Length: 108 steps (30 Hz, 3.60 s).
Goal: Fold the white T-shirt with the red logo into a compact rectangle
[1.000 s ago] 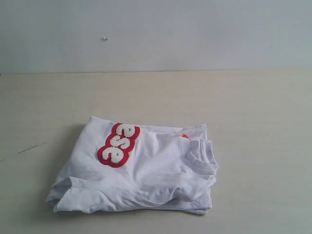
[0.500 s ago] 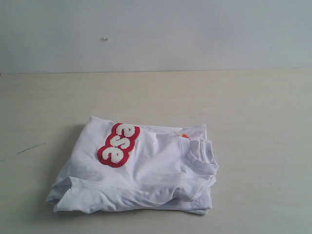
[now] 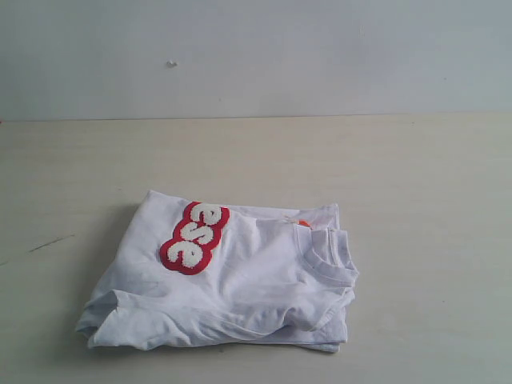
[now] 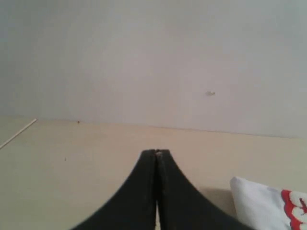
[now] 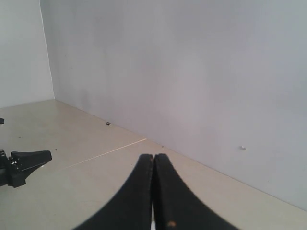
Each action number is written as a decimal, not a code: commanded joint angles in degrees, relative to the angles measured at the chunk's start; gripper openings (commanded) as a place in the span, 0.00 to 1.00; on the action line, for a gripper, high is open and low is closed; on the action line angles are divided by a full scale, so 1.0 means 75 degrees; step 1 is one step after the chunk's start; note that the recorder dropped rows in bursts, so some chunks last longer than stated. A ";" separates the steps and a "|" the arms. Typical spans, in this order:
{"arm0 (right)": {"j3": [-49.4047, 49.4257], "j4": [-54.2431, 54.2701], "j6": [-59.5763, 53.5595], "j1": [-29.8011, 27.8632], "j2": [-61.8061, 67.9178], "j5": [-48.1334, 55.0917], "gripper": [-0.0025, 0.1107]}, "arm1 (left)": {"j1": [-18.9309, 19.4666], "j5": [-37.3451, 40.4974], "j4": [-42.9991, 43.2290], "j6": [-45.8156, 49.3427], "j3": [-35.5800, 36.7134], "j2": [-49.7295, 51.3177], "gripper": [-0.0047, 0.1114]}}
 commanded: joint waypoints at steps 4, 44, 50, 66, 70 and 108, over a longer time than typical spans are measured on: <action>0.0031 0.0008 -0.0016 0.0014 -0.0048 -0.0042 0.02 | 0.0073 0.1196 -0.0127 0.0030 0.0031 -0.0032 0.04; 0.0031 -0.0012 -0.0016 0.0014 -0.0048 -0.0042 0.02 | 0.0073 0.2047 -0.0127 0.0066 0.0031 -0.0032 0.04; 0.0031 0.0003 -0.0016 0.0014 -0.0048 -0.0042 0.02 | 0.0073 0.2047 -0.0127 0.0066 0.0031 -0.0032 0.04; 0.0954 -0.0768 -0.0596 -0.1138 -0.0381 -0.3461 0.02 | 0.0073 0.2047 -0.0127 0.0066 0.0031 -0.0032 0.04; 0.1593 -0.1686 -0.0303 -0.1812 -0.0960 -0.4025 0.02 | 0.0073 0.2047 -0.0127 0.0066 0.0031 -0.0032 0.04; 0.4507 -0.3780 0.2338 -0.5650 -0.2826 -0.2161 0.02 | 0.0073 0.2047 -0.0127 0.0066 0.0031 -0.0032 0.04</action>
